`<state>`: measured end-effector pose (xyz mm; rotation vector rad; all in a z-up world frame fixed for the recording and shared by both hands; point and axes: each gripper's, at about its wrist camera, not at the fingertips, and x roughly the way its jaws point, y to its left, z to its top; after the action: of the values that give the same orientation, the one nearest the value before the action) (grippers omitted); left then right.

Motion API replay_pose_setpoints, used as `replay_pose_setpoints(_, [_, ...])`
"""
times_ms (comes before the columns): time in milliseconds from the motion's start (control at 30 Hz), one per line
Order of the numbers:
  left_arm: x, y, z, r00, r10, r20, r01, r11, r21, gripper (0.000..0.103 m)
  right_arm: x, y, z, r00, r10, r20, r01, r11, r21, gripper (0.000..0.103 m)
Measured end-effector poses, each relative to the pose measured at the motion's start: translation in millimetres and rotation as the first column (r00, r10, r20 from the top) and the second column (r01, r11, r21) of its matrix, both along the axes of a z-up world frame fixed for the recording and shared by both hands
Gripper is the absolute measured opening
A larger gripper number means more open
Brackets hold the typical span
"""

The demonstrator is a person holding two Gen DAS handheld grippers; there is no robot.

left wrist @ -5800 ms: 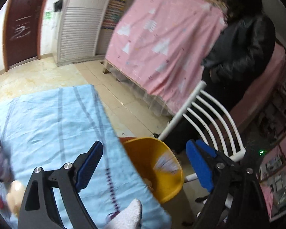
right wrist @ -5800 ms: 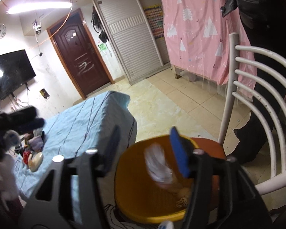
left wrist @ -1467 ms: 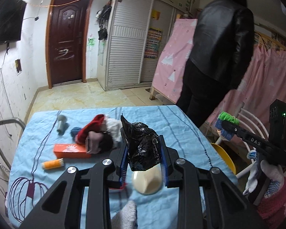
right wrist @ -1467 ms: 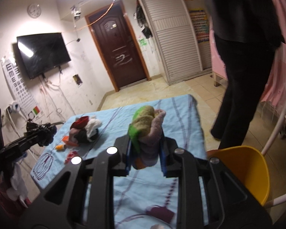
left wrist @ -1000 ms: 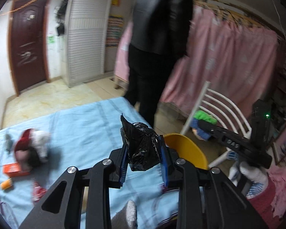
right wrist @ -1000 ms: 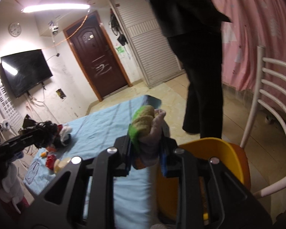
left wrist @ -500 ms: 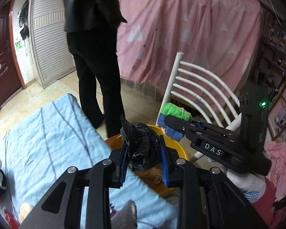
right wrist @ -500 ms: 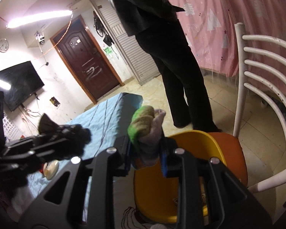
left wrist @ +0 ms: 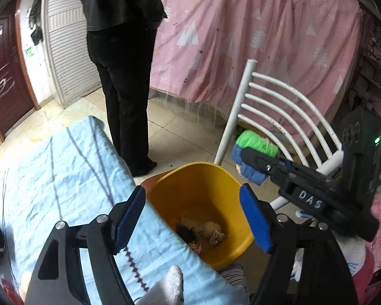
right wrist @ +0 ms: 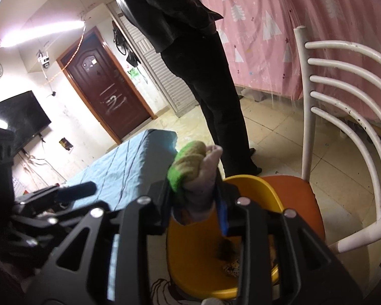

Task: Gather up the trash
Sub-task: 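Carry the black bag and socks to the yellow bucket and release both, then return both open tools to the bed clutter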

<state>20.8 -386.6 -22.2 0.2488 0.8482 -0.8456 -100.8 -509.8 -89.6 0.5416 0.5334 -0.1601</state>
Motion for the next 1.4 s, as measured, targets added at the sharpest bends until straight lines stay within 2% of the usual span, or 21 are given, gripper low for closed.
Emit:
replay_pose_setpoints(33, [1, 0, 1, 1.0, 0.007, 0.001, -0.007, 1.0, -0.007, 0.069, 2, 2, -1, 1.0, 0.003, -0.008, -0.003, 1.0, -0.006, 0.052])
replay_pose_setpoints(100, [1, 10, 8, 0.999, 0.031, 0.014, -0.03, 0.999, -0.022, 0.069, 4, 5, -2, 1.0, -0.005, -0.014, 0.004, 1.0, -0.016, 0.071])
replay_pose_setpoints(400, [0, 58, 43, 0.993, 0.104, 0.056, -0.098, 0.99, -0.098, 0.07, 8, 23, 1, 1.0, 0.018, -0.02, -0.018, 0.999, -0.046, 0.071])
replay_pose_setpoints(733, [1, 121, 68, 0.971, 0.212, 0.115, -0.196, 0.971, -0.134, 0.074, 34, 73, 23, 0.99, 0.142, -0.008, -0.142, 0.986, -0.085, 0.071])
replay_pose_setpoints(1033, [21, 198, 77, 0.927, 0.348, 0.138, -0.326, 0.932, -0.16, 0.076, 69, 142, 39, 0.961, 0.274, -0.028, -0.276, 0.952, -0.136, 0.071])
replay_pose_setpoints(1200, [38, 233, 73, 0.89, 0.413, 0.192, -0.395, 0.91, -0.126, 0.08, 89, 177, 45, 0.942, 0.332, -0.053, -0.336, 0.927, -0.165, 0.071])
replay_pose_setpoints(1400, [75, 269, 57, 0.862, 0.471, 0.187, -0.466, 0.882, -0.071, 0.081, 111, 215, 48, 0.921, 0.381, -0.084, -0.391, 0.901, -0.191, 0.071])
